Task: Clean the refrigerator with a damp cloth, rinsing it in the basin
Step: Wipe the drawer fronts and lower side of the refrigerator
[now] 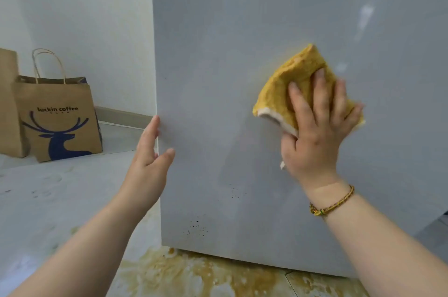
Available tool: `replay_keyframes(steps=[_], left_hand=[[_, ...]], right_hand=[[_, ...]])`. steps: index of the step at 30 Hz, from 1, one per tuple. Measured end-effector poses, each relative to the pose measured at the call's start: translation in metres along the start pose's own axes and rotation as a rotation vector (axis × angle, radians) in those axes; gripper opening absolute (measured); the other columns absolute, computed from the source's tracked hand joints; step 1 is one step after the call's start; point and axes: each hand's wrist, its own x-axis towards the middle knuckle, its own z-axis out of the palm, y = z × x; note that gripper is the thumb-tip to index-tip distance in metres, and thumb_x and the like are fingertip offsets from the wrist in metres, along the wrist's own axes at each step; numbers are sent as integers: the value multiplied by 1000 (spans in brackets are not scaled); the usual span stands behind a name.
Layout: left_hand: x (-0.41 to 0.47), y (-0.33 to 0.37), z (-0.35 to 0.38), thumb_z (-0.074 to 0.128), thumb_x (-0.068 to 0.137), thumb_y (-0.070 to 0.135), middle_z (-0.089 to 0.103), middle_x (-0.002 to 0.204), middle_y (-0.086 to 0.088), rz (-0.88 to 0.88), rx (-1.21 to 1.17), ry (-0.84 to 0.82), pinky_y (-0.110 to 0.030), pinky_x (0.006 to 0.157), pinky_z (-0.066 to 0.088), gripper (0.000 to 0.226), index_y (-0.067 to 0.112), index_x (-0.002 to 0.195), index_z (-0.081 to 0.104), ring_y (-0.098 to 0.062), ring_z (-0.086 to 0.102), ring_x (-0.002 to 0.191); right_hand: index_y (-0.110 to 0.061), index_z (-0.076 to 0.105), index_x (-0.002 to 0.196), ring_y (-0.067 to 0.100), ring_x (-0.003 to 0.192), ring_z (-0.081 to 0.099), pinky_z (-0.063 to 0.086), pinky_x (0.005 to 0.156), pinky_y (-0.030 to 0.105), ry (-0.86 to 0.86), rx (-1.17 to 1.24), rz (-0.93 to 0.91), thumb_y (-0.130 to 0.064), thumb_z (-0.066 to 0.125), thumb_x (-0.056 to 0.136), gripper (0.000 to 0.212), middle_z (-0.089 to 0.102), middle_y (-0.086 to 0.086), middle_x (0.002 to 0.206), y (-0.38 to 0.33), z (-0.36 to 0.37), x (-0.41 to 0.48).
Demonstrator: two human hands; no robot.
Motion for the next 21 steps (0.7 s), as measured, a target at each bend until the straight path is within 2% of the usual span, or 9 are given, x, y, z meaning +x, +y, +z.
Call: replay_keyframes(steps=[2,3,5,7,9,10,13,17,21], left_hand=[[-1,-1,2,34,96,7,23,145,19,-8,-41,-16,-20,102,20,58,34,143,15,17,22,120],[-1,-2,-1,34,96,7,24,142,19,-11,-62,-10,-19,102,19,57,34,143,16,13,20,124],[1,-2,-3,33,96,9,26,134,22,-6,-88,-15,-20,101,19,55,35,142,16,8,20,126],[3,-3,-8,33,96,8,27,131,22,3,-109,-20,-20,101,21,55,34,142,16,7,22,126],[5,-3,-11,32,96,6,30,130,22,10,-122,-36,-19,100,24,54,33,140,19,5,25,126],[5,-3,-12,31,96,4,31,130,22,13,-127,-42,-15,96,26,53,34,138,22,5,26,126],[4,-3,-16,29,94,0,36,129,20,15,-156,-64,-8,85,32,50,38,127,30,4,30,124],[7,-4,-19,35,94,6,40,129,18,28,-227,-67,-20,101,29,46,38,126,31,3,36,122],[12,-9,-28,38,78,32,48,115,27,57,-300,-54,-21,102,28,34,49,107,35,5,43,117]], right_hand=[[-20,39,129,39,129,17,11,103,62,65,-58,111,-15,50,75,55,36,18,140,-19,9,12],[-21,38,130,38,134,11,7,106,59,58,-73,74,-17,49,76,55,30,15,142,-28,15,6],[-26,37,130,29,142,-5,-2,110,53,-34,-67,-144,-18,44,80,51,17,8,148,-35,26,-27],[-27,37,132,24,143,-9,-6,112,52,-162,-74,-489,-14,33,90,44,6,4,155,-33,34,-62],[-24,37,131,28,143,-4,-5,113,52,-259,-115,-797,-9,16,95,44,18,2,151,-22,35,-75],[-24,38,130,31,142,3,-4,113,52,-270,-124,-860,-8,11,96,46,26,-1,145,-20,34,-72],[-26,42,125,29,133,20,-1,111,52,-148,-82,-640,-9,17,96,43,34,-3,137,-33,31,-43],[-27,52,123,33,129,27,2,109,52,54,19,-189,-15,49,87,38,47,4,137,-84,40,12],[-25,58,123,31,127,30,2,109,52,52,50,-278,-12,42,89,40,54,4,132,-109,49,13]])
